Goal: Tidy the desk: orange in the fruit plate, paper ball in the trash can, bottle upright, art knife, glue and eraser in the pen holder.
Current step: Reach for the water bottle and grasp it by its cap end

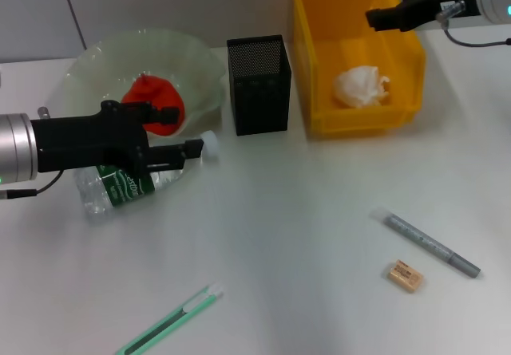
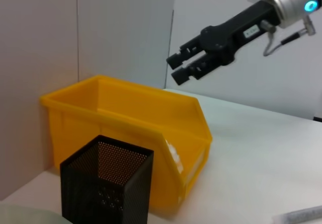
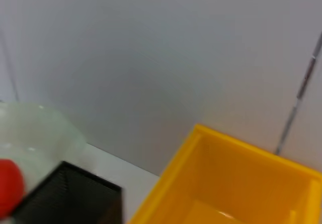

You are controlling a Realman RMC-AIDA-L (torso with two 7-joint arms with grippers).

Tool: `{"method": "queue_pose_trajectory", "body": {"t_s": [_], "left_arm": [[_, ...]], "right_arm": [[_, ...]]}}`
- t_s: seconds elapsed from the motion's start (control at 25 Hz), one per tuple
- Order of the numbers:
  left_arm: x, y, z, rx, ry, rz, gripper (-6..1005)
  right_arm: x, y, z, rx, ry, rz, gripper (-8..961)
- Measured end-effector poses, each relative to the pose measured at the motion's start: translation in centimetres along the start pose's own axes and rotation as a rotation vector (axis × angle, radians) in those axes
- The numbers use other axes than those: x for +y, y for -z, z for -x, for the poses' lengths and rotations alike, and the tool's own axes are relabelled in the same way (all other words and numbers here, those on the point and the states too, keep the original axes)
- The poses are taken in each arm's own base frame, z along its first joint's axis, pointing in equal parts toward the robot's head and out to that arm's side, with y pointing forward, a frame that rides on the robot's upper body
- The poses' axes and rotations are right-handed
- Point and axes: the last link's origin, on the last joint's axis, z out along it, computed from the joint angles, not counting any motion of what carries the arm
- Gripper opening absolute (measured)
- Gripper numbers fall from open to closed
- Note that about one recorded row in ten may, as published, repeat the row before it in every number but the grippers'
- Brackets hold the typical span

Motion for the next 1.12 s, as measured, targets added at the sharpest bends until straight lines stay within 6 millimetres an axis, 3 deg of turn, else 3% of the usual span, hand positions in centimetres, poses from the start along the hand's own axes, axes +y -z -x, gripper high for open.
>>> {"method": "queue_pose_trajectory", "body": {"t_s": [0.2, 0.36, 0.48, 0.56, 0.76, 0.88, 1.12], "left_arm": [[-0.5, 0.0, -0.2, 0.007, 0.014, -0.032, 695], [-0.7, -0.3, -0.2, -0.004, 0.010, -0.047, 695], [-0.9, -0.5, -0.3, -0.013, -0.002, -0.057, 695], [-0.9, -0.5, -0.3, -0.014, -0.007, -0.061, 695], [-1.5, -0.4, -0.1, -0.025, -0.012, -0.103, 695], [-1.8, -0.3, 0.0, -0.034, -0.017, -0.124, 695], [-1.8, -0.6, -0.2, -0.045, -0.038, -0.120, 695]], "right_arm": [[2.8, 1.5, -0.2, -0.038, 0.052, 0.146, 651], [4.4, 3.9, -1.7, -0.034, 0.092, 0.314, 651], [4.3, 5.2, -2.6, -0.045, 0.093, 0.369, 651], [3.7, 7.1, -4.0, -0.098, 0.082, 0.440, 651], [2.3, 8.9, -6.3, -0.149, 0.060, 0.469, 650], [1.9, 9.2, -7.5, -0.150, 0.048, 0.480, 650], [1.9, 8.7, -7.6, -0.142, 0.043, 0.495, 650]]}}
